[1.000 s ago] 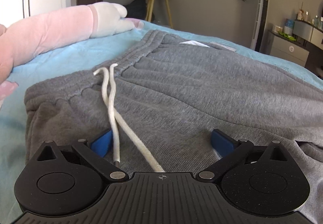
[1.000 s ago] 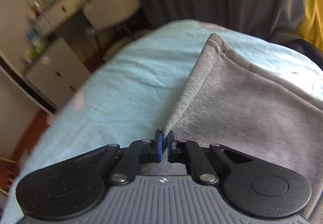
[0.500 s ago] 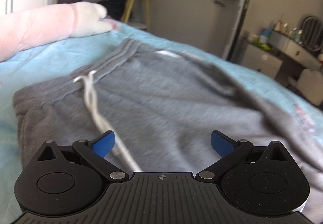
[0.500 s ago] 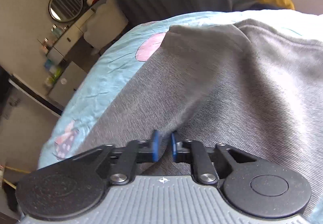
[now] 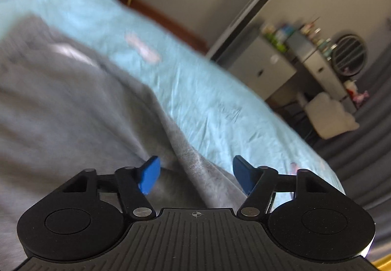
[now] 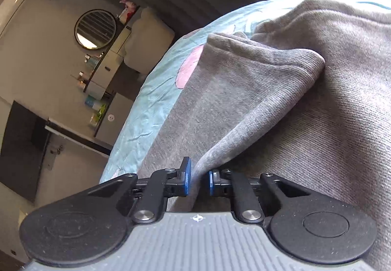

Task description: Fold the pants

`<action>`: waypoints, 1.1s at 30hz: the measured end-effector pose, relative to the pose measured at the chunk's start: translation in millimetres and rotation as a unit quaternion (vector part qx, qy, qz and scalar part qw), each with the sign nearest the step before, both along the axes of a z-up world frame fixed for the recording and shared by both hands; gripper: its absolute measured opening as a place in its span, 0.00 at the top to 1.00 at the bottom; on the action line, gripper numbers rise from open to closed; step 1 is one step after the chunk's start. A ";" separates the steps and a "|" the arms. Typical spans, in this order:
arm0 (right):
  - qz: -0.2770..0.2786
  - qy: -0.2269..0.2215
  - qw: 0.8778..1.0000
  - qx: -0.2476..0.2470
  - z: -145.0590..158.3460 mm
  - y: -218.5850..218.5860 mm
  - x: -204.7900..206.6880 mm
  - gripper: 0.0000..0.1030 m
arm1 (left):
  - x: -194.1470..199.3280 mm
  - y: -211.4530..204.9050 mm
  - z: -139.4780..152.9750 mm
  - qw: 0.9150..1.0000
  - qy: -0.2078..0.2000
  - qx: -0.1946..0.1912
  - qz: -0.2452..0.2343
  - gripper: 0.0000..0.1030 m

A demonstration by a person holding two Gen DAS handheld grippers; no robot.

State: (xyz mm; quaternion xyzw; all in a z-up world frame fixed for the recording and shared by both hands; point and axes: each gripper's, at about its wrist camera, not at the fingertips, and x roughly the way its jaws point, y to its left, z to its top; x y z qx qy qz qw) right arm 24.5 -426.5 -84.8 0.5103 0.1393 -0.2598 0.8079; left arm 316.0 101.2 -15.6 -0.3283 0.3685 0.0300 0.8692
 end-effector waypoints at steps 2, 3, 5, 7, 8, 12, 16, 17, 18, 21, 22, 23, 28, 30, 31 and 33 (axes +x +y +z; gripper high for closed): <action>-0.003 -0.012 1.000 0.009 -3.6 -5.3 0.6 0.86 | 13.2 0.8 -14.1 0.999 0.024 -0.038 0.004 0.47; -0.003 -0.015 1.000 0.011 -5.1 -7.3 1.5 0.86 | 14.9 0.5 -21.7 0.998 0.029 -0.060 0.002 0.56; -0.008 -0.026 0.999 0.021 -8.7 -9.9 1.0 0.86 | 20.6 -0.3 -32.1 0.996 0.042 -0.080 -0.005 0.74; -0.011 -0.036 0.999 0.029 -10.9 -11.8 -0.1 0.87 | 18.2 -1.0 -34.7 0.996 0.042 -0.073 -0.013 0.85; -0.010 -0.036 0.999 0.027 -11.0 -12.9 0.4 0.91 | 16.0 -0.5 -34.6 0.997 0.037 -0.071 -0.016 0.88; -0.005 -0.035 0.999 0.017 -3.0 -12.6 -4.6 0.95 | -8.4 4.1 -18.2 0.996 0.008 -0.082 -0.017 0.91; 0.001 -0.044 0.999 -0.018 33.0 -2.5 -21.1 0.95 | -58.8 10.6 18.8 0.995 -0.042 -0.078 -0.036 0.91; 0.002 -0.051 0.998 -0.026 43.0 -0.1 -28.2 0.95 | -76.9 12.8 27.9 0.995 -0.054 -0.075 -0.040 0.91; 0.003 -0.057 0.998 -0.037 52.7 1.9 -35.9 0.95 | -95.9 15.0 34.5 0.994 -0.065 -0.070 -0.045 0.91; 0.018 -0.051 0.995 -0.083 79.0 5.6 -68.1 0.95 | -162.7 20.3 43.8 0.994 -0.081 -0.057 -0.052 0.91; 0.021 -0.039 0.994 -0.098 84.8 6.1 -79.3 0.95 | -184.3 21.4 41.0 0.994 -0.081 -0.057 -0.053 0.91; 0.025 -0.026 0.994 -0.107 88.0 6.5 -89.3 0.95 | -207.5 21.9 36.0 0.994 -0.078 -0.059 -0.050 0.91; 0.034 0.081 0.991 -0.102 75.4 1.7 -119.1 0.95 | -271.9 17.2 -6.1 0.998 0.001 -0.054 -0.038 0.87; 0.048 0.125 0.987 -0.085 60.0 0.1 -118.1 0.94 | -273.8 23.9 -11.8 0.998 0.024 -0.051 -0.016 0.79; 0.052 0.140 0.986 -0.076 54.2 0.2 -116.7 0.92 | -272.8 30.3 -9.1 0.998 0.024 -0.053 0.000 0.65; 0.053 0.145 0.986 -0.065 47.6 1.5 -114.7 0.89 | -269.6 43.6 4.4 0.999 -0.005 -0.034 0.029 0.43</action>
